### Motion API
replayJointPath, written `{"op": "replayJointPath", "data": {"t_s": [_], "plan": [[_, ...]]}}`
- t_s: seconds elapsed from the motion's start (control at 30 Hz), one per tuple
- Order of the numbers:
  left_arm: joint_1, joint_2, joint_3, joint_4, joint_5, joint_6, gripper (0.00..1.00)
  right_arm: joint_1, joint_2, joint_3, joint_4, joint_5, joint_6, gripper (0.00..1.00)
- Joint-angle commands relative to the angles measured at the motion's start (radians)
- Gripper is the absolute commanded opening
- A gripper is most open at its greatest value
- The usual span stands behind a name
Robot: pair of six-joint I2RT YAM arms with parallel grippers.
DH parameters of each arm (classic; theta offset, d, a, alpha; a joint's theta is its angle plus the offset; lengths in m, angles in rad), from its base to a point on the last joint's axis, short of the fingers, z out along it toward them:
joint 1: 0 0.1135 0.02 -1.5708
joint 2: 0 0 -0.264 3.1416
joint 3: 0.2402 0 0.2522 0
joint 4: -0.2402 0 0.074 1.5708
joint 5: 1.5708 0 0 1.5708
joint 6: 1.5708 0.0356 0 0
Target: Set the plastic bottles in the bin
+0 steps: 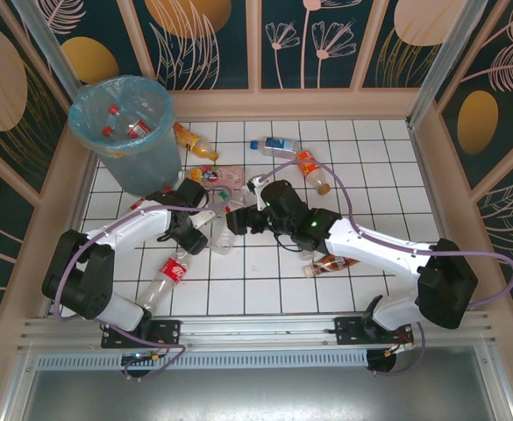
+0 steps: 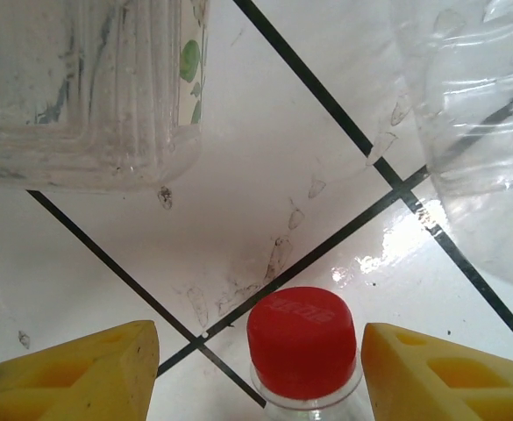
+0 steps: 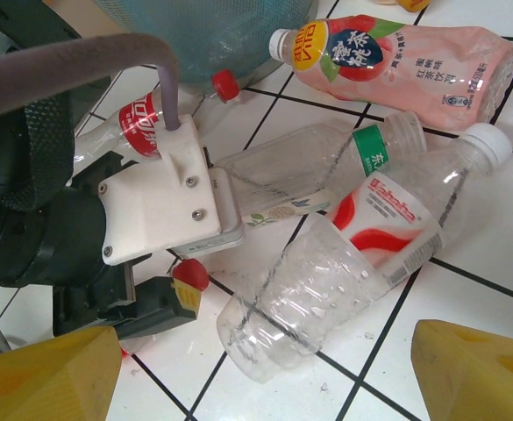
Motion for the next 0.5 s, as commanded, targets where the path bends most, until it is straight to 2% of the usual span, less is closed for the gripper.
{"op": "replayJointPath", "data": {"t_s": [0.0,0.47], "plan": [[-0.006,0.020,0.033,-0.062,0.049,0.019,0.63,-0.001,0.001,-0.014,0.019,0.023,-0.003,0.86],[-0.006,0.121,0.035,-0.062,0.041,-0.033,0.57,-0.001,-0.011,-0.036,0.022,0.026,-0.004,0.86]]}}
